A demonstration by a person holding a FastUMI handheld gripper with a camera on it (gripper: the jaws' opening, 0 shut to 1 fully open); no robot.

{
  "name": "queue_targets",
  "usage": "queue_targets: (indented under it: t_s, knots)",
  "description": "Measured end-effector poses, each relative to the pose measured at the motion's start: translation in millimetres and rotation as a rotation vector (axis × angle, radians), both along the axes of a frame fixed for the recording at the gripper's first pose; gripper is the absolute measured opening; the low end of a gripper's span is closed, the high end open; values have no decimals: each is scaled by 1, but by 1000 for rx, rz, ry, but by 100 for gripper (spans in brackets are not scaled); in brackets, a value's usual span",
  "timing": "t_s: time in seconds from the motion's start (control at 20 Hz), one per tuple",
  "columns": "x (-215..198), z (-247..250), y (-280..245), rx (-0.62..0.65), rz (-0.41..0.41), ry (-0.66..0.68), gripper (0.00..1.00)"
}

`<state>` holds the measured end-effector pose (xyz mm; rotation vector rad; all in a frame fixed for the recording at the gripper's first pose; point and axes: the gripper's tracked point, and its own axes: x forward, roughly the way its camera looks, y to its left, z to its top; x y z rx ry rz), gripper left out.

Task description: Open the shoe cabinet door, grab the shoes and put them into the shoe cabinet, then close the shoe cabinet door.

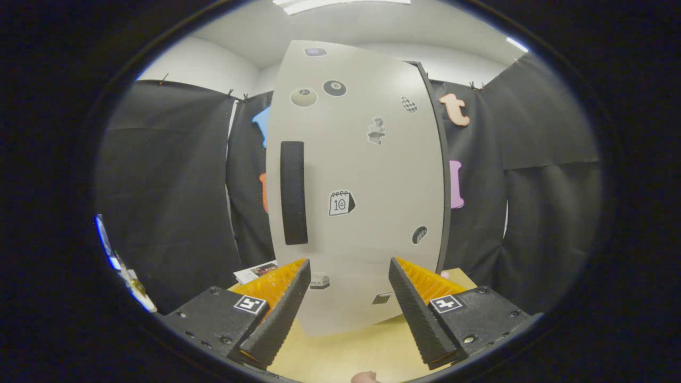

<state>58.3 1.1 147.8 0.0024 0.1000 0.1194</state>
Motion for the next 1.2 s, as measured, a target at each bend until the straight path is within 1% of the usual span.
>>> queue_targets:
  t_s: [0.15, 0.55, 0.65, 0.75, 0.9, 1.0, 1.2]
  knots:
    - [-14, -2, -1, 26, 5, 2, 97]
    - [-70, -7, -5, 86, -33, -9, 97]
    - [-85, -4, -4, 66, -23, -22, 97]
    - [-103, -5, -8, 31, -31, -33, 97]
    - [-123, -12, -21, -8, -85, -29, 97]
    - [-131, -12, -22, -19, -98, -44, 97]
    - [-139, -13, -25, -52, -95, -62, 96]
